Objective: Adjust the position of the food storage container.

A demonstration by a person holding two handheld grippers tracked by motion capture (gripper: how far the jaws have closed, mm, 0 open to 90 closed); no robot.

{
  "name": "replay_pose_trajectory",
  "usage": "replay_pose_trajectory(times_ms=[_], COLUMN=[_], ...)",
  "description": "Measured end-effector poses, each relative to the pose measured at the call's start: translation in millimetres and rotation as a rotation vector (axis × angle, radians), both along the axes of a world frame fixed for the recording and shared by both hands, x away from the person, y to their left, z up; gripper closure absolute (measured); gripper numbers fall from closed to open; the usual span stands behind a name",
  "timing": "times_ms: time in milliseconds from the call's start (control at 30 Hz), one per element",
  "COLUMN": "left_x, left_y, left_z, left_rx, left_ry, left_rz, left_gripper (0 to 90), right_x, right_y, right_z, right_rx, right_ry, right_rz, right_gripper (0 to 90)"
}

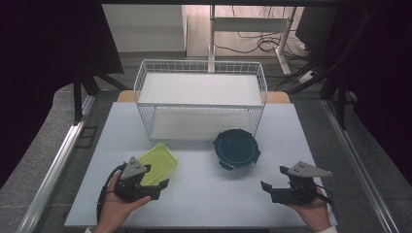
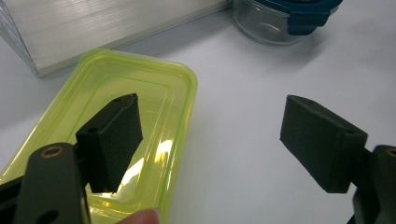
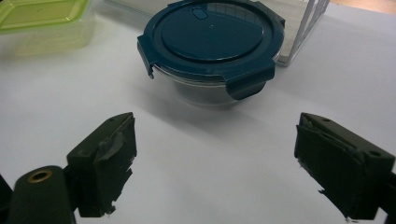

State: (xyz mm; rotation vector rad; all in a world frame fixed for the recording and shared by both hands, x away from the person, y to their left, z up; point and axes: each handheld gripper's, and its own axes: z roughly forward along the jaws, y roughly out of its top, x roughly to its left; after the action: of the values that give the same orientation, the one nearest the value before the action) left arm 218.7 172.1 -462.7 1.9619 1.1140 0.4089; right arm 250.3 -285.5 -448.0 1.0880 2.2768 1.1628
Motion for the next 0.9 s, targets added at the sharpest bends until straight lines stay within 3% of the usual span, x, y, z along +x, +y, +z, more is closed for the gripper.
replay_pose_trajectory(times_ms=[500, 900], left_x=[3.8, 2.8], left_y=[11.8, 11.8], left_z=[6.8, 11.2], left_rx=[-0.038, -0.036], left_ry=[0.014, 0.019], left_rz=[0.013, -0.008], left_gripper=[20.6, 20.7], right_x=[0.0, 2.6], right_y=[-0.8, 2.3], right_z=[2.2, -0.5], right_rx=[0.026, 0.0], right_ry=[0.02, 0.029], right_rz=[0.023, 0.037], right_gripper=[17.9, 19.9])
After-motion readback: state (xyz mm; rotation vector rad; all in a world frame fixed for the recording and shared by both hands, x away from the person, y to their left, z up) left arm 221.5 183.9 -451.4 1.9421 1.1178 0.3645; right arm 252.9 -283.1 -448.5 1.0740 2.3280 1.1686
